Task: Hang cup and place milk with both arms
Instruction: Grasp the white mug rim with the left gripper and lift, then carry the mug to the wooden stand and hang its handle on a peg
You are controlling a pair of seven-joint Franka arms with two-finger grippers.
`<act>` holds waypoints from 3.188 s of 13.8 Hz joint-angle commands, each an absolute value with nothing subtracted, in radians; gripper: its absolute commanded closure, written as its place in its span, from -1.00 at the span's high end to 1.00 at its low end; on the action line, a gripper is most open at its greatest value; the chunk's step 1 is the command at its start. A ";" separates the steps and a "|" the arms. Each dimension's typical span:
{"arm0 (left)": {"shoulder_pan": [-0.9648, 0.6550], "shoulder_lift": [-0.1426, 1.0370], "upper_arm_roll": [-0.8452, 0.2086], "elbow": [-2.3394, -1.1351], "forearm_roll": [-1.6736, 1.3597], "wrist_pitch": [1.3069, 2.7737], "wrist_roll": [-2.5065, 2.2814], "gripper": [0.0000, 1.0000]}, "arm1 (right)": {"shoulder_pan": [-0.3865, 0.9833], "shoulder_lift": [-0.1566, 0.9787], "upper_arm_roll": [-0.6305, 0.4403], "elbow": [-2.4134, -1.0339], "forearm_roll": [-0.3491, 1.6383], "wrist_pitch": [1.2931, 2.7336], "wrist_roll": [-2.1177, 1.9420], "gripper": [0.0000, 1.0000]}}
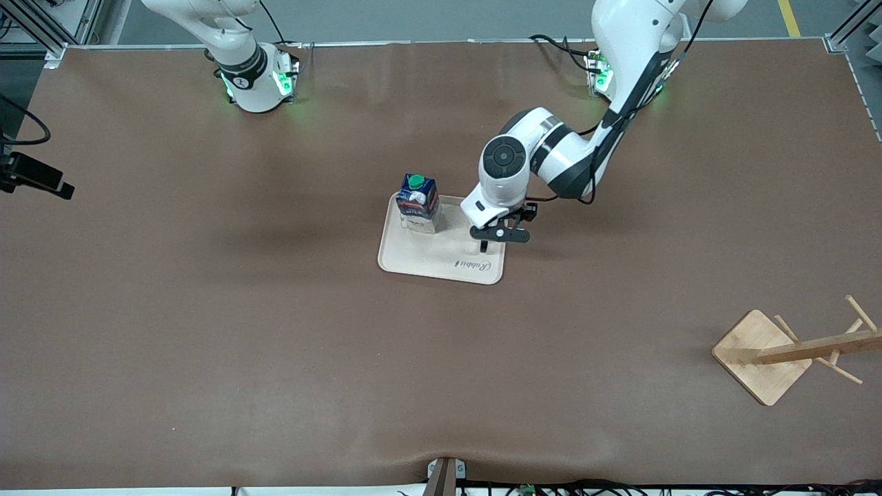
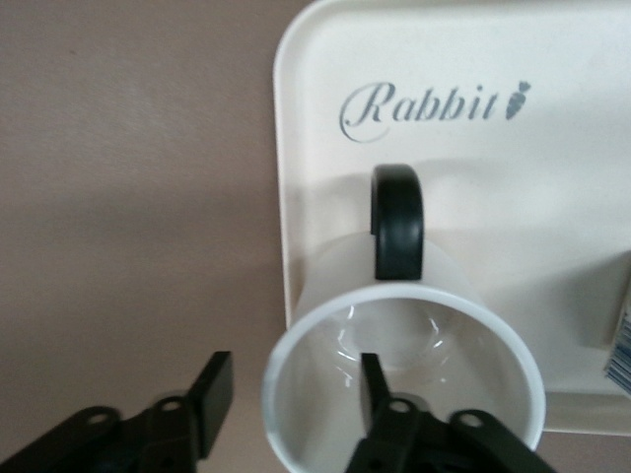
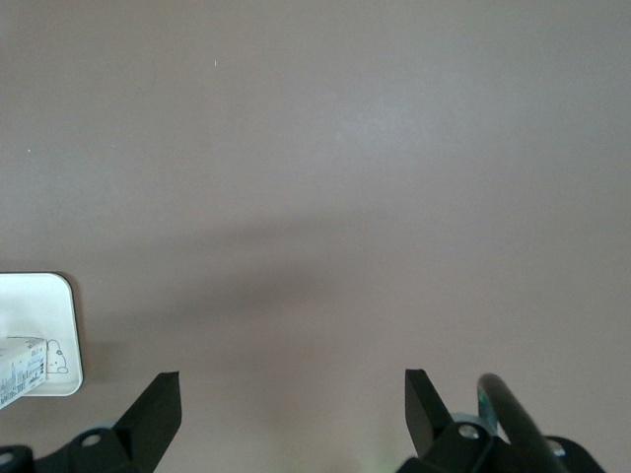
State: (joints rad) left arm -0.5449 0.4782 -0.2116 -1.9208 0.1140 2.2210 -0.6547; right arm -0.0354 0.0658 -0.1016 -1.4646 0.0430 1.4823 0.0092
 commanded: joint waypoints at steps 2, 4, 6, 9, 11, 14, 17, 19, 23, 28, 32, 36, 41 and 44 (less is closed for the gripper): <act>-0.557 0.506 -0.210 -1.881 0.132 2.227 -0.672 -1.00 | -0.040 0.086 -0.089 -1.463 0.049 1.486 0.021 1.00; -0.548 0.506 -0.210 -1.859 0.132 2.221 -0.667 -1.00 | -0.040 0.092 -0.089 -1.471 0.058 1.482 0.023 1.00; -0.528 0.486 -0.207 -1.823 0.133 2.209 -0.658 -1.00 | -0.038 0.101 -0.087 -1.471 0.061 1.474 0.026 1.00; -0.454 0.428 -0.206 -1.717 0.133 2.085 -0.635 -1.00 | -0.023 0.136 -0.087 -1.491 0.061 1.459 0.038 1.00; -0.401 0.379 -0.206 -1.649 0.129 1.970 -0.582 -1.00 | -0.009 0.138 -0.086 -1.491 0.063 1.451 0.055 1.00; -0.287 0.280 -0.207 -1.629 0.127 1.884 -0.448 -1.00 | 0.043 0.138 -0.086 -1.491 0.063 1.398 0.064 1.00; -0.155 0.187 -0.206 -1.628 0.126 1.783 -0.214 -1.00 | 0.048 0.178 -0.084 -1.499 0.133 1.364 0.116 1.00; -0.059 0.149 -0.206 -1.628 0.124 1.732 -0.039 -1.00 | 0.048 0.178 -0.086 -1.544 0.256 1.364 0.179 1.00; 0.127 0.127 -0.203 -1.608 0.126 1.726 0.223 -1.00 | 0.135 0.178 -0.084 -1.557 0.278 1.368 0.398 1.00; 0.291 0.147 -0.201 -1.569 0.127 1.727 0.474 -1.00 | 0.244 0.178 -0.086 -1.523 0.268 1.364 0.697 1.00; 0.362 0.216 -0.201 -1.494 0.121 1.738 0.561 -1.00 | 0.353 0.173 -0.083 -1.603 0.276 1.457 0.805 1.00; 0.385 0.274 -0.201 -1.466 0.121 1.827 0.574 -1.00 | 0.516 0.176 -0.072 -1.713 0.279 1.604 0.677 1.00; 0.396 0.305 -0.199 -1.453 0.124 1.873 0.627 -1.00 | 0.606 0.196 -0.069 -1.784 0.279 1.895 0.683 1.00; 0.417 0.333 -0.199 -1.424 0.123 1.875 0.664 -1.00 | 0.652 0.235 -0.071 -1.784 0.279 1.982 0.686 1.00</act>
